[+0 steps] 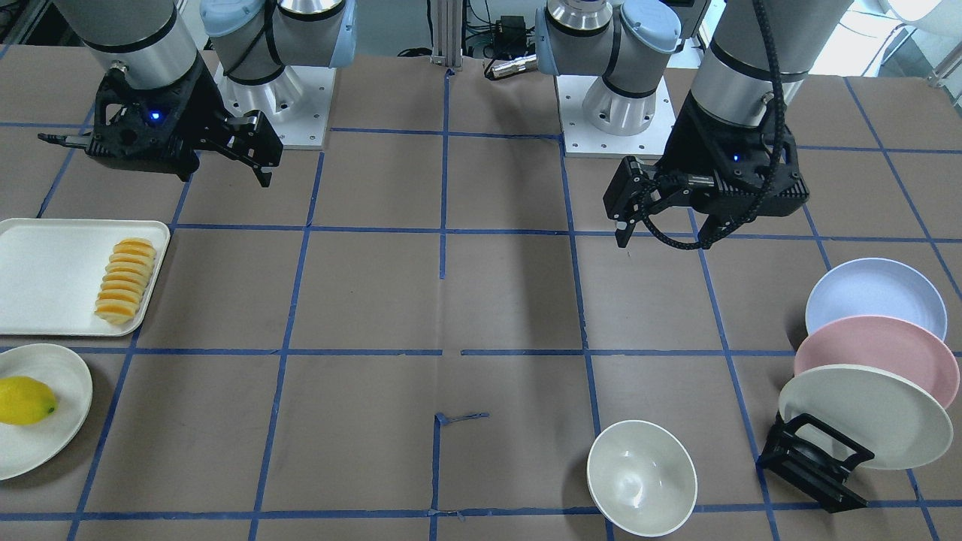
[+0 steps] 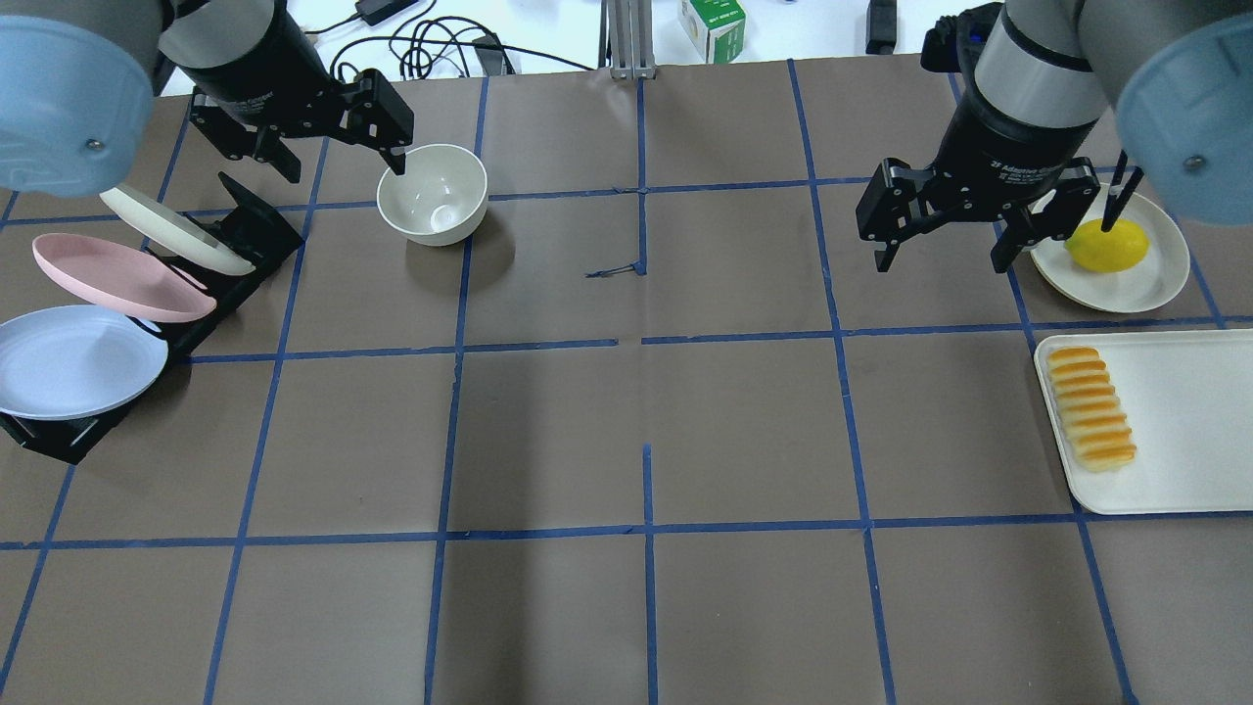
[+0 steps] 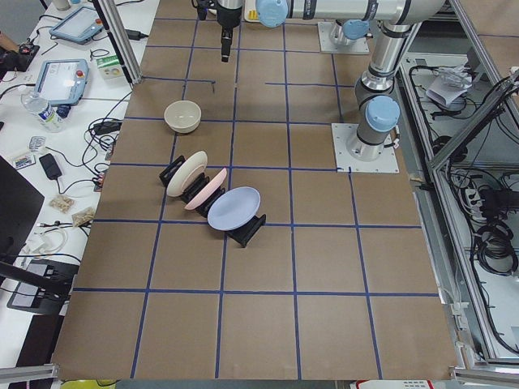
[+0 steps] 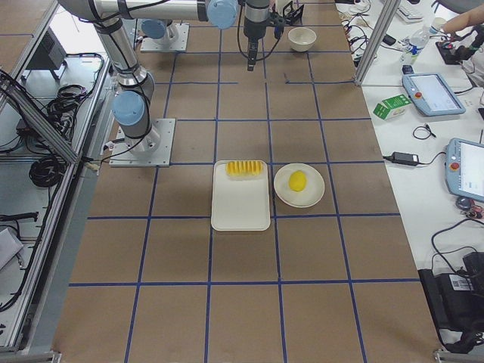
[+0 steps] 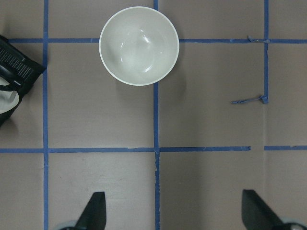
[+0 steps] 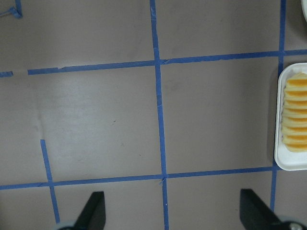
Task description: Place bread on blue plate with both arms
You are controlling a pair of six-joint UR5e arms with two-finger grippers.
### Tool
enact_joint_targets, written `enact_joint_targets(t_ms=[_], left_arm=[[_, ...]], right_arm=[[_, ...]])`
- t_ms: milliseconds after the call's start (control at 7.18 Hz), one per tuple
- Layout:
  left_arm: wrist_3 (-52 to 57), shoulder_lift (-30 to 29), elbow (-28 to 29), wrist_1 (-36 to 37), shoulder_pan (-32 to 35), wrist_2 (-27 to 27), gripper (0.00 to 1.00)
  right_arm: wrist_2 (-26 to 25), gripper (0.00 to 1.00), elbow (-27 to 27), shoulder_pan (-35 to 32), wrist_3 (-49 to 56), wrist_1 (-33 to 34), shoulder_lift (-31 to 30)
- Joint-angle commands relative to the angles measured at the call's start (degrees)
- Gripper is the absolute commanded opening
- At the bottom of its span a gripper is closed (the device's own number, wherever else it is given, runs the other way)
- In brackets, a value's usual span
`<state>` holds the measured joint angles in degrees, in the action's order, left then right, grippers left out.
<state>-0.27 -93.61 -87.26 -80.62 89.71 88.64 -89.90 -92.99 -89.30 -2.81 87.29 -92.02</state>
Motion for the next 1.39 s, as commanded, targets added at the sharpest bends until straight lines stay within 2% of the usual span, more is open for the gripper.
enact_joint_targets(t_ms=[0,278,557,696,835,975,1114,1253], left_arm=[[0.0,1.5,-2.4,0.5,-0.1,-0.1,1.0],[0.0,1.8,-2.5,0.4,-0.1,0.0,1.0],[0.2,1.8,-2.6,0.8,-1.2,0.0,1.0],[0.2,1.8,-2.8,0.9,-4.1,6.8,1.0],[0.2,1.8,-2.7,0.9,-10.0,13.6,1.0],[0.5,1.9,-1.7,0.9,-17.2,13.7,1.0],[0.4,1.0,-1.6,1.0,-24.9,13.8,1.0],[-0.1,-0.2,-1.7,1.1,-32.0,13.8,1.0]], right_arm=[[0.1,1.0,0.0,0.0,0.0,-0.1,0.0],[-0.2,1.0,0.0,0.0,0.1,0.6,0.1],[-0.3,1.0,0.0,4.7,0.9,1.2,0.4],[-0.2,1.0,-0.1,10.1,1.2,0.9,0.7],[-0.1,1.0,-1.0,13.3,1.1,1.1,1.9],[-3.1,1.0,-2.2,15.4,2.0,3.9,2.7],[-6.3,1.0,-3.8,18.8,8.1,5.1,3.6],[-5.9,1.0,-6.2,24.6,15.6,8.2,4.6]])
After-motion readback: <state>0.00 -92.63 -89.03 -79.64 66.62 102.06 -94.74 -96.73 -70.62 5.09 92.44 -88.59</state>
